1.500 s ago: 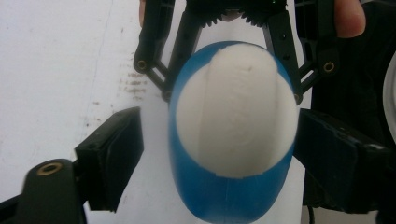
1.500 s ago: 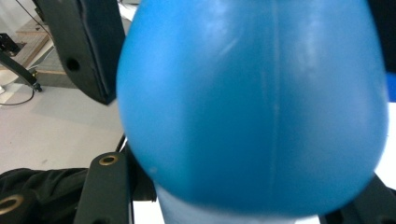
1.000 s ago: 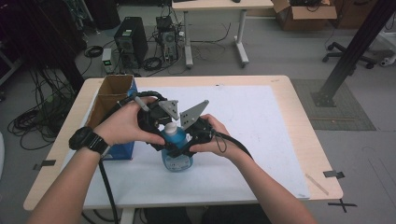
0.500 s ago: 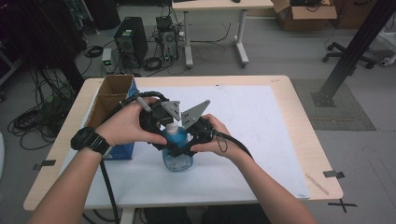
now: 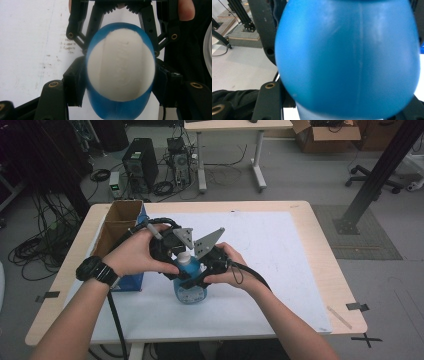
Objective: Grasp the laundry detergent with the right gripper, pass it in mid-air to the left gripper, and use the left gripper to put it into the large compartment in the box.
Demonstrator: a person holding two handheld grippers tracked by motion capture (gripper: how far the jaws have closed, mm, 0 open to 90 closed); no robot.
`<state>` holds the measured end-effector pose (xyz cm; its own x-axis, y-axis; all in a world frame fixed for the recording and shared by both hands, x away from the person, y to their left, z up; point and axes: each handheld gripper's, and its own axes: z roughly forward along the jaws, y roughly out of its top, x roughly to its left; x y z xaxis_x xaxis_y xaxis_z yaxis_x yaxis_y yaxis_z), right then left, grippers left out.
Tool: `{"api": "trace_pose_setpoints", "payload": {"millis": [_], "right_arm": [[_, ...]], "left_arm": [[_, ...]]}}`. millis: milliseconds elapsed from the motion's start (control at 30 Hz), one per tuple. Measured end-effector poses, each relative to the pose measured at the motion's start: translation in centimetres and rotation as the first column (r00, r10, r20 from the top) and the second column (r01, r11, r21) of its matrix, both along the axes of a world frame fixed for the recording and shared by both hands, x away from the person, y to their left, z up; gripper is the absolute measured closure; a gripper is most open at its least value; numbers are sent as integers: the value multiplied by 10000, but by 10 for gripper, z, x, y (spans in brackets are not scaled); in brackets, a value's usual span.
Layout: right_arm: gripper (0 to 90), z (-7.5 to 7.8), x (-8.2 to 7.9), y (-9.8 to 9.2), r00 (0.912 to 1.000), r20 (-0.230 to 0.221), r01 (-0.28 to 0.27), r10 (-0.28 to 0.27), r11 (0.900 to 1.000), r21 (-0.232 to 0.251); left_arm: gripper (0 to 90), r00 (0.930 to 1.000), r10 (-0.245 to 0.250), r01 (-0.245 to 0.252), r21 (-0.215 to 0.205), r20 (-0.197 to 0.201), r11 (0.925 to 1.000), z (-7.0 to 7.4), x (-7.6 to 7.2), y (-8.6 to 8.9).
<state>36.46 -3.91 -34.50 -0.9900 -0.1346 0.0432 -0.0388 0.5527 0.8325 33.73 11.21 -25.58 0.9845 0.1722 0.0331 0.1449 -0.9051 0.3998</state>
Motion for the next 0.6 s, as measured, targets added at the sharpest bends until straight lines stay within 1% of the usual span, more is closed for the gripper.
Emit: {"api": "trace_pose_setpoints", "payload": {"millis": [267,433,533,600], "right_arm": [[427,0,0,0,10000,37,-10,11,10000,-86],[427,0,0,0,10000,-4,-49,49,9999,-107],[423,-1,1,-1,9999,-108,-130,129,9999,-102],[410,-1,2,-2,9996,-235,-179,179,9998,-6]], "left_arm": [[375,9999,3,-1,178,-111,9998,1,1,-3],[377,9998,29,-21,395,-189,9992,1,2,-5],[378,9994,119,-102,522,-313,9986,2,3,-8],[378,9990,246,-222,612,-382,9979,4,4,-10]]}}
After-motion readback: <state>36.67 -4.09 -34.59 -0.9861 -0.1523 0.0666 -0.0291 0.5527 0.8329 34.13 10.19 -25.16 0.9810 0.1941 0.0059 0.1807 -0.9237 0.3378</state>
